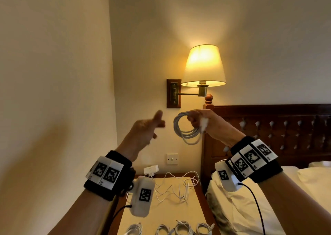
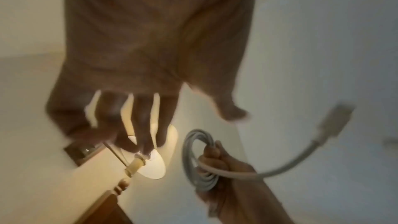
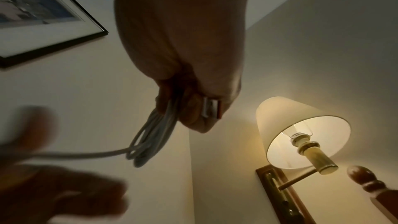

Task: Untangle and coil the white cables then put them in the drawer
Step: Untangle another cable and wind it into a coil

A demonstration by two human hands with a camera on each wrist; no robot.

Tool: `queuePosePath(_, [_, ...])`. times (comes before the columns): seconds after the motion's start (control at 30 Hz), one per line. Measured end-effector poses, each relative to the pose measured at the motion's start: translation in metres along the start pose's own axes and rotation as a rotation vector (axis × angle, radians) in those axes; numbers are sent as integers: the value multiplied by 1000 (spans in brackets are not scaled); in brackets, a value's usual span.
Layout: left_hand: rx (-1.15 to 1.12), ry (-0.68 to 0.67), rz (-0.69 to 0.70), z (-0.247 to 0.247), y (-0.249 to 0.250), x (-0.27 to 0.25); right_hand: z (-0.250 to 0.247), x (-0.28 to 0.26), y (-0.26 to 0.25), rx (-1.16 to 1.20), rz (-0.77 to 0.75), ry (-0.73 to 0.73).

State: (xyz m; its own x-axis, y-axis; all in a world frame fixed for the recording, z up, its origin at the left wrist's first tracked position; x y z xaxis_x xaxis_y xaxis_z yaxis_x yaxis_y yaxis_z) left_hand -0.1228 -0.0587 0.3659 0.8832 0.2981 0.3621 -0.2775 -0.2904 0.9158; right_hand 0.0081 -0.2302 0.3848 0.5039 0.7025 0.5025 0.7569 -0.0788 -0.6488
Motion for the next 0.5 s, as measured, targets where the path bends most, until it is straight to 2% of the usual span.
queuePosePath(0.03, [-46, 35, 57, 2, 7, 3, 4, -2, -6, -28, -32, -40])
queuePosePath(0.13, [-45, -97, 114, 19, 19, 6, 12, -8, -25, -146, -112, -87])
queuePosePath(0.2, [9, -130, 118, 24, 21, 6, 13, -8, -30, -200, -107, -71])
queuePosePath(0.3, [118, -89, 154, 26, 16, 9, 15, -8, -26, -144, -119, -52])
queuePosePath(0.37, [171, -32, 175, 28, 13, 10, 14, -5, -19, -140, -116, 65])
queuePosePath(0.43, [145, 9, 175, 32, 9, 9, 11, -3, -14, -134, -96, 155])
queuePosePath(0.5, [81, 56, 161, 33, 6, 9, 11, -5, -13, 15, -134, 136])
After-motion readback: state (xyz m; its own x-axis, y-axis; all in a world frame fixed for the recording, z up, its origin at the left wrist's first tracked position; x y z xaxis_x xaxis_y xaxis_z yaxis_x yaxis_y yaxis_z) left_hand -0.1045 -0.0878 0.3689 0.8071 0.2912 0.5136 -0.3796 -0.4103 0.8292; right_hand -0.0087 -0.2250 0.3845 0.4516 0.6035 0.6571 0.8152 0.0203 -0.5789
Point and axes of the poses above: each hand's wrist, its own x-axis towards the middle knuckle, its own z-axis out of the palm, y = z × x, the point moved 2 cm from there along x, towards the middle knuckle, and after that the axes turned 10 degrees about -x, right-handed, at the moved point
